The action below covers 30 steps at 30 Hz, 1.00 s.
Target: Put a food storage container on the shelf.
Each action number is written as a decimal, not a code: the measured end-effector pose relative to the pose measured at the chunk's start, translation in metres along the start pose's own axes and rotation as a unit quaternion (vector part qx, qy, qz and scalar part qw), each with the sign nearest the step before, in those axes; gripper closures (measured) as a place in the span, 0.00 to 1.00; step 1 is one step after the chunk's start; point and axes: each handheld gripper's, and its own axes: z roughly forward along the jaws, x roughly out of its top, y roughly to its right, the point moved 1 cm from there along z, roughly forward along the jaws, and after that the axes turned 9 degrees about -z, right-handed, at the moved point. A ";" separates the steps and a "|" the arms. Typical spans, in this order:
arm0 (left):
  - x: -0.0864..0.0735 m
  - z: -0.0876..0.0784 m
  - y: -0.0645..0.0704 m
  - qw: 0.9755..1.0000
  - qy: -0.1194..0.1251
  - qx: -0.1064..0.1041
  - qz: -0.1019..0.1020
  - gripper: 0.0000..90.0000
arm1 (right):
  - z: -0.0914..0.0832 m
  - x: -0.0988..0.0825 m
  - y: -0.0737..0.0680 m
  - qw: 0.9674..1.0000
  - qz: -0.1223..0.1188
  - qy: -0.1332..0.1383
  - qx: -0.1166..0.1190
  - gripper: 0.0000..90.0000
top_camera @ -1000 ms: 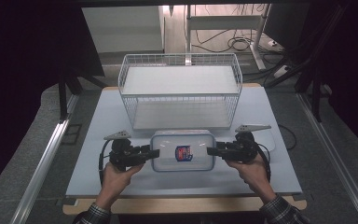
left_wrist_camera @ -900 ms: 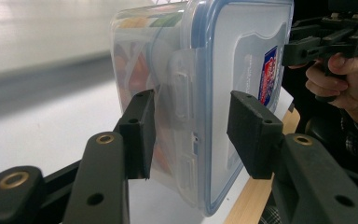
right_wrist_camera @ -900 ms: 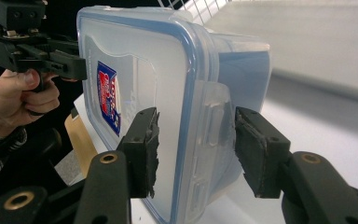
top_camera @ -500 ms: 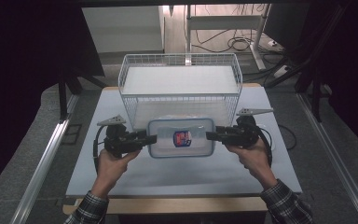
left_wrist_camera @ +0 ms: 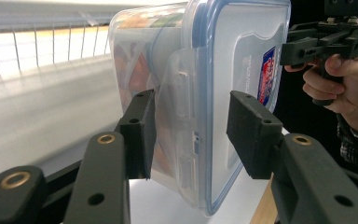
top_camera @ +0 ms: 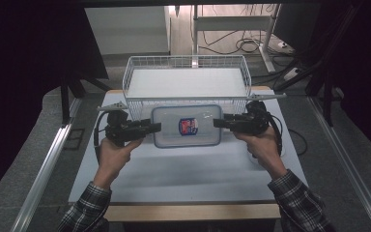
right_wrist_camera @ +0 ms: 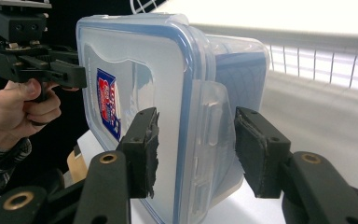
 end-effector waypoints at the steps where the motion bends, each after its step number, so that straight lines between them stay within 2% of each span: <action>1: 0.003 0.000 0.000 1.000 -0.001 0.000 0.002 0.59 | -0.001 0.004 0.000 1.000 -0.002 0.002 -0.001 0.57; 8: 0.025 -0.001 0.001 1.000 0.003 0.000 0.008 0.59 | -0.003 0.027 0.005 1.000 -0.010 0.010 -0.006 0.57; 16: 0.051 0.000 0.000 1.000 0.009 0.002 0.009 0.59 | -0.001 0.046 0.015 1.000 -0.007 0.021 -0.009 0.56; 20: 0.066 0.000 -0.001 1.000 0.010 0.002 0.017 0.59 | 0.000 0.057 0.021 1.000 -0.002 0.029 -0.009 0.56; 30: 0.093 0.008 -0.011 1.000 0.014 -0.007 0.011 0.59 | 0.003 0.079 0.034 0.999 -0.005 0.033 -0.020 0.56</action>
